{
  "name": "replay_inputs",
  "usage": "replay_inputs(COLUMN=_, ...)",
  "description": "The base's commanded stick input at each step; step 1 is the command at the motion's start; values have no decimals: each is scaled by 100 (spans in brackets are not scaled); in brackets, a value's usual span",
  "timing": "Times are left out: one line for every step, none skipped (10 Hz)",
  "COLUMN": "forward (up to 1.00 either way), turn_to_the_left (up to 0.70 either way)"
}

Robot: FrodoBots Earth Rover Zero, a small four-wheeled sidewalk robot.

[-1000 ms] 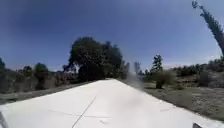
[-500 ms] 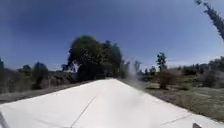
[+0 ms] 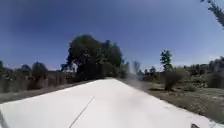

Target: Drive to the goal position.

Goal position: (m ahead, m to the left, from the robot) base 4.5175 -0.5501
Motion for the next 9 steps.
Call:
replay_inputs(forward=70, turn_to_the_left=0)
replay_inputs(forward=70, turn_to_the_left=0)
replay_inputs(forward=70, turn_to_the_left=0)
replay_inputs(forward=70, turn_to_the_left=0)
replay_inputs(forward=70, turn_to_the_left=0)
replay_inputs(forward=70, turn_to_the_left=0)
replay_inputs(forward=70, turn_to_the_left=0)
replay_inputs(forward=70, turn_to_the_left=0)
replay_inputs(forward=70, turn_to_the_left=0)
